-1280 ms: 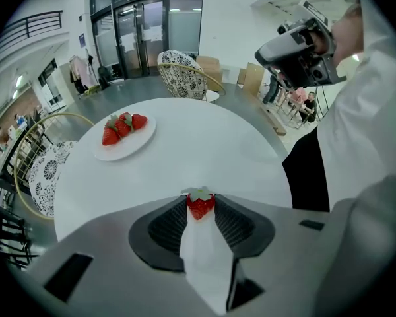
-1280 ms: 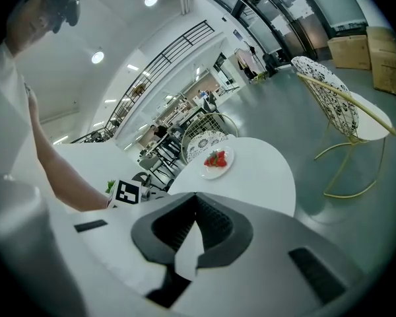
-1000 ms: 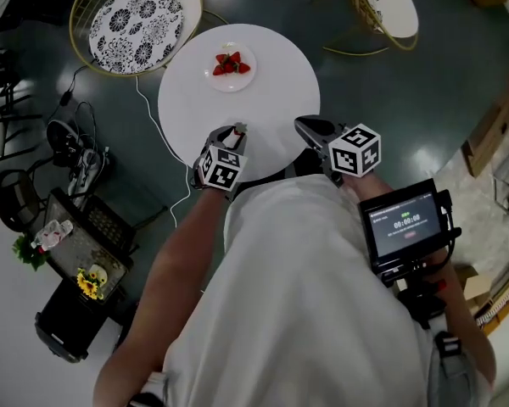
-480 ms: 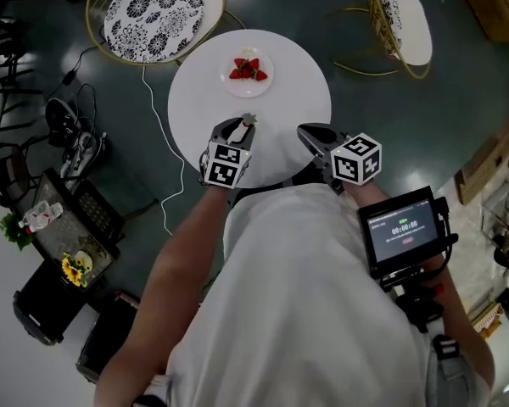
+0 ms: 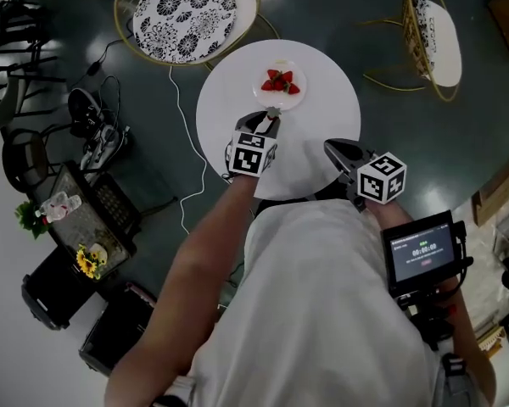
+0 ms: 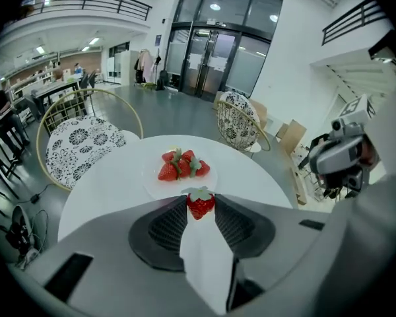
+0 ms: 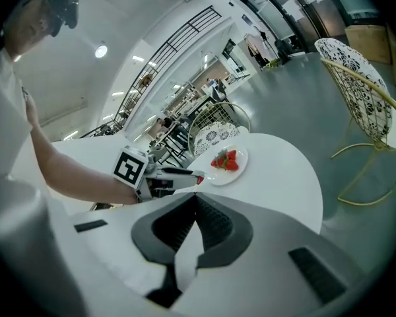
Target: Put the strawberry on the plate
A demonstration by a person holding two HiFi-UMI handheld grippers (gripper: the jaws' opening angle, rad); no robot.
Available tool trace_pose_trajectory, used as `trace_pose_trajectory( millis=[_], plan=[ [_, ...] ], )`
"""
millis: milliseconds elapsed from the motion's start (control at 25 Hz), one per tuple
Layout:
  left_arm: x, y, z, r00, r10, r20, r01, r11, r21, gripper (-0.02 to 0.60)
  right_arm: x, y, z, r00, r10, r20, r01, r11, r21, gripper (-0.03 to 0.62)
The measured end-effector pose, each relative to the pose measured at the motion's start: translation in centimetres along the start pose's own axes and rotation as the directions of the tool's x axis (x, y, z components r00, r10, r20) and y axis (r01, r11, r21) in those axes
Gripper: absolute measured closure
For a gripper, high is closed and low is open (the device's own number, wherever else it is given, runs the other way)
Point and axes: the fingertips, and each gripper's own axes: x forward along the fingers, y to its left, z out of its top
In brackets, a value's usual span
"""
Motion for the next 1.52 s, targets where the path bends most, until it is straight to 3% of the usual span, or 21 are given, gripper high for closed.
trace_pose_trajectory(
  millis=[320, 480, 840, 1160, 1520],
  plan=[
    [3.6, 1.8, 1.3, 0.995, -0.003, -0.099, 0.003, 1.000, -0.007, 0.449, 0.2, -2.1, 0.2, 0.999, -0.020, 0.030, 0.018, 0.998, 0.055, 0.586],
    [4.9, 2.0, 1.2, 0.992, -0.012, -0.126, 0.006, 0.999, -0.054, 0.449, -0.4, -2.7, -0.1, 0.998, -0.036, 0.049, 0.032, 0.996, 0.083, 0.586],
    [6.8, 3.1, 1.7, 0.991, 0.000, -0.133, -0.016, 0.993, -0.115, 0.449, -1.3, -3.7, -1.2, 0.996, -0.064, 0.067, 0.055, 0.991, 0.123, 0.586],
    [7.2, 2.8, 1.7, 0.991, 0.006, -0.130, -0.018, 0.996, -0.089, 0.449, -1.7, -4.0, -1.2, 0.994, -0.075, 0.078, 0.064, 0.989, 0.130, 0.586],
    [6.5, 3.4, 1.9, 0.991, 0.064, -0.113, -0.071, 0.996, -0.060, 0.449, -1.5, -4.1, -1.2, 0.995, -0.062, 0.077, 0.052, 0.991, 0.127, 0.586]
  ],
)
